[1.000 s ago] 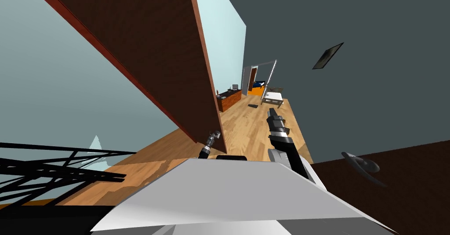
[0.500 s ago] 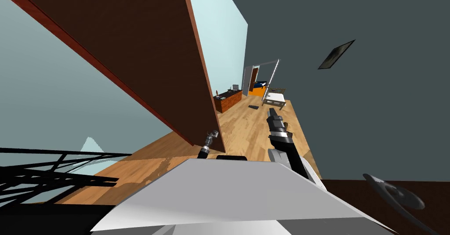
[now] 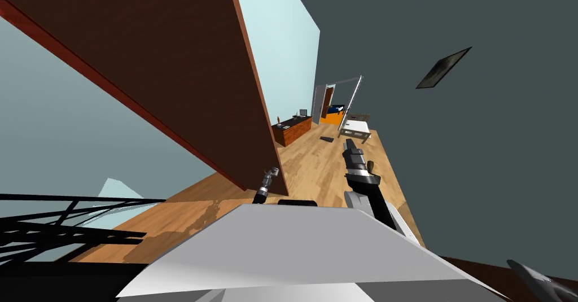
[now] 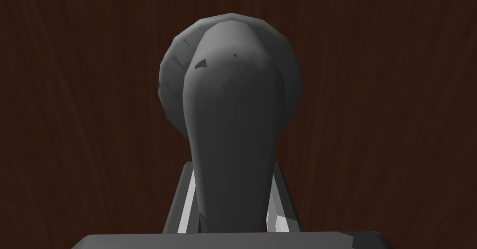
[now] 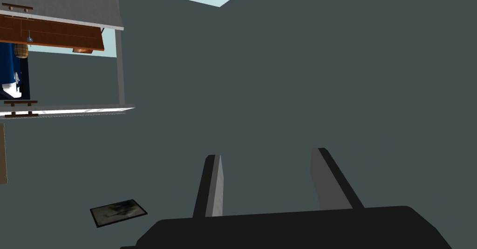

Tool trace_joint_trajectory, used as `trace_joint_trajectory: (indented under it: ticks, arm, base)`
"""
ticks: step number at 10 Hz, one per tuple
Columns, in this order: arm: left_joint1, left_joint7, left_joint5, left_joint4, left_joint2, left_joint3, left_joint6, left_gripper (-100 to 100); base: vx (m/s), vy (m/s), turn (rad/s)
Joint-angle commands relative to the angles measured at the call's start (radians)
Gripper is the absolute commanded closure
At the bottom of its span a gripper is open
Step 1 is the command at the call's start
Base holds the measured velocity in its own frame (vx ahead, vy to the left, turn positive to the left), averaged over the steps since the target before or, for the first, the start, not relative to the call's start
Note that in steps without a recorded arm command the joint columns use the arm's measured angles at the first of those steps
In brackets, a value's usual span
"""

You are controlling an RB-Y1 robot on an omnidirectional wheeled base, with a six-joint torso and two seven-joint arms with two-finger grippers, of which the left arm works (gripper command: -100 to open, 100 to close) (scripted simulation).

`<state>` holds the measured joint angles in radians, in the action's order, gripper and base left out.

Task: Push the door open

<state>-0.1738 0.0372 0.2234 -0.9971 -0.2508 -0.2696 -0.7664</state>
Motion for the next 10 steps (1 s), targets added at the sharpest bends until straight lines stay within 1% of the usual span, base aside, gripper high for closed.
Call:
trace_joint_trajectory:
  ticks: [1, 4, 6, 7, 8, 10]
  arm:
    - [0.024, -0.009, 0.007, 0.020, 0.012, 0.030, -0.005, 100]
    - [0.045, -0.025, 0.020, 0.047, 0.035, 0.080, 0.001, 100]
    - [0.056, -0.033, 0.026, 0.060, 0.046, 0.104, 0.004, 100]
    - [0.046, -0.031, 0.025, 0.052, 0.040, 0.099, 0.006, 100]
    - [0.051, -0.036, 0.031, 0.057, 0.043, 0.116, 0.007, 100]
    - [0.059, -0.044, 0.039, 0.069, 0.049, 0.141, 0.007, 100]
  base:
    - [0.207, -0.127, 0.078]
    - [0.198, -0.116, 0.071]
    - [0.176, -0.103, 0.063]
    - [0.082, -0.024, 0.025]
    - [0.124, -0.041, 0.039]
    - [0.214, -0.059, 0.059]
